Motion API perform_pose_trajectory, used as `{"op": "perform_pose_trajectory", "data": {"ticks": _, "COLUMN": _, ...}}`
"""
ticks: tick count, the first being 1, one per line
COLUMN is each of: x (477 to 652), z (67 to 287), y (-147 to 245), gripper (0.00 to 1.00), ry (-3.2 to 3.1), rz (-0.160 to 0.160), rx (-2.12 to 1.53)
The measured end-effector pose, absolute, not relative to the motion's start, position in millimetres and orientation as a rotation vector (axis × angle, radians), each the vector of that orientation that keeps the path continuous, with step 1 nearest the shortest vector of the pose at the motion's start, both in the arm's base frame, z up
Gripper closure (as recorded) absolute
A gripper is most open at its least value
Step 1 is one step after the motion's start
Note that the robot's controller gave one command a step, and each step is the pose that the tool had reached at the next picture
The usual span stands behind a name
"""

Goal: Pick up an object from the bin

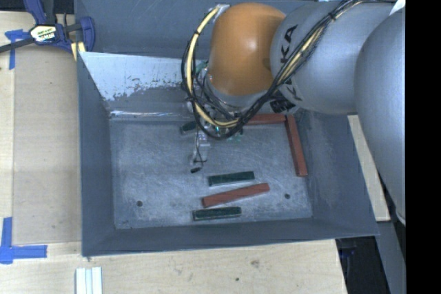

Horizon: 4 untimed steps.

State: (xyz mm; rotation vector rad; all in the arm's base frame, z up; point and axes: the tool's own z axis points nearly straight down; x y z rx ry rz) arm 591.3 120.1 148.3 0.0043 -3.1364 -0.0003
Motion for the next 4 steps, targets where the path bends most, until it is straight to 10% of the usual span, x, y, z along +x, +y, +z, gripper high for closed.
{"op": "perform_pose_trajectory", "data": {"ticks": 1, "x": 564.2, "z": 68, "y": 54, "gripper": 0.0, "ry": -3.132, "rz": -0.003, "rx": -0.172}}
{"op": "perform_pose_trajectory", "data": {"ticks": 2, "x": 546.7, "z": 100, "y": -15, "gripper": 0.0, "ry": -3.125, "rz": 0.003, "rx": -0.329}}
{"op": "perform_pose_trajectory", "data": {"ticks": 3, "x": 551.1, "z": 100, "y": 18, "gripper": 0.0, "ry": -3.143, "rz": -0.001, "rx": -0.148}}
{"op": "perform_pose_trajectory", "data": {"ticks": 4, "x": 514.5, "z": 72, "y": 20, "gripper": 0.0, "ry": -3.144, "rz": -0.001, "rx": 0.152}}
